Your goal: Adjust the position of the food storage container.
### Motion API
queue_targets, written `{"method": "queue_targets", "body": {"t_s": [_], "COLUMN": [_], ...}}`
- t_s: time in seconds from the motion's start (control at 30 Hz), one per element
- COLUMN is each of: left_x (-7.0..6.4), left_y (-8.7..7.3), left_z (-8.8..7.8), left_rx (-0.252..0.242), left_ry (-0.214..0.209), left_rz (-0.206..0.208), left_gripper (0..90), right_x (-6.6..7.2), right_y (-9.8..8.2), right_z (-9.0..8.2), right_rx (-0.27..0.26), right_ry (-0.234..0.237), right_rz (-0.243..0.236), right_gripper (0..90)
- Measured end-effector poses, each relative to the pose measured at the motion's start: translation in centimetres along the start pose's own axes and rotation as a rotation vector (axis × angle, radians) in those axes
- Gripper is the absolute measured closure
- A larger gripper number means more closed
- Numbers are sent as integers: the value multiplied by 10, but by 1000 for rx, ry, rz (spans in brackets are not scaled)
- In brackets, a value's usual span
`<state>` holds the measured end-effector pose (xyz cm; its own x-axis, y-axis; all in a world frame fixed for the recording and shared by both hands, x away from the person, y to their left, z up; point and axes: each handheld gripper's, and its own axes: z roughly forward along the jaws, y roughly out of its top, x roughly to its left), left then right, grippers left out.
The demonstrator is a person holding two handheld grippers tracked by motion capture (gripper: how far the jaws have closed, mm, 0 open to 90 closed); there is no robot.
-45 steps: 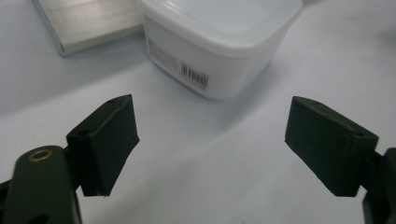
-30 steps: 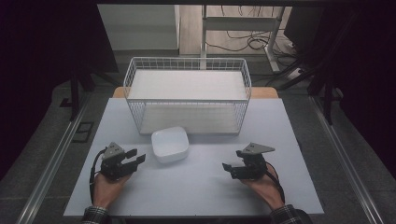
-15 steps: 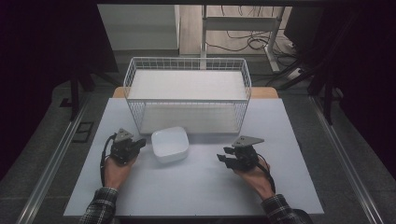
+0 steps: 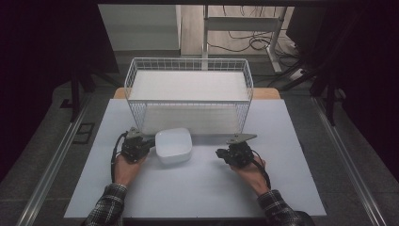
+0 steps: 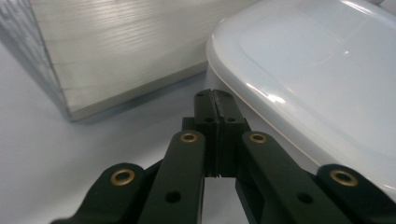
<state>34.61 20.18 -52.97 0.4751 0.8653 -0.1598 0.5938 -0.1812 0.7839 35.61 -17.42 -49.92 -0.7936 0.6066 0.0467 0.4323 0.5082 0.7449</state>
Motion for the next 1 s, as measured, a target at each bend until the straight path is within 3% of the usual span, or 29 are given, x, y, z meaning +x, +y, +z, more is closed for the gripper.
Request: {"method": "queue_targets", "body": {"t_s": [0.3,0.63,0.73,0.77,0.83,0.93,1.0], "left_x": [-12,-30,-38,-45,-46,-42,-41], "left_y": [5,10,11,12,14,17,19], "left_z": [9,21,25,28,31,38,41], "left_rx": [6,21,25,30,28,18,14], "left_ry": [-37,-86,-110,-117,-122,-106,-103], "left_rz": [22,64,64,82,85,68,66], "left_gripper": [898,898,898,898,899,898,898], "right_x": [-5,-5,-7,-8,-12,-19,-21], "right_y": [9,18,20,20,20,20,20], "right_z": [13,31,35,35,35,36,37], "right_rx": [-11,-11,-10,-10,-7,-21,-22], "right_ry": [22,4,-8,-13,-37,-26,-35], "right_rz": [10,9,19,22,26,67,64], "right_gripper": [886,887,886,888,887,886,886]}}
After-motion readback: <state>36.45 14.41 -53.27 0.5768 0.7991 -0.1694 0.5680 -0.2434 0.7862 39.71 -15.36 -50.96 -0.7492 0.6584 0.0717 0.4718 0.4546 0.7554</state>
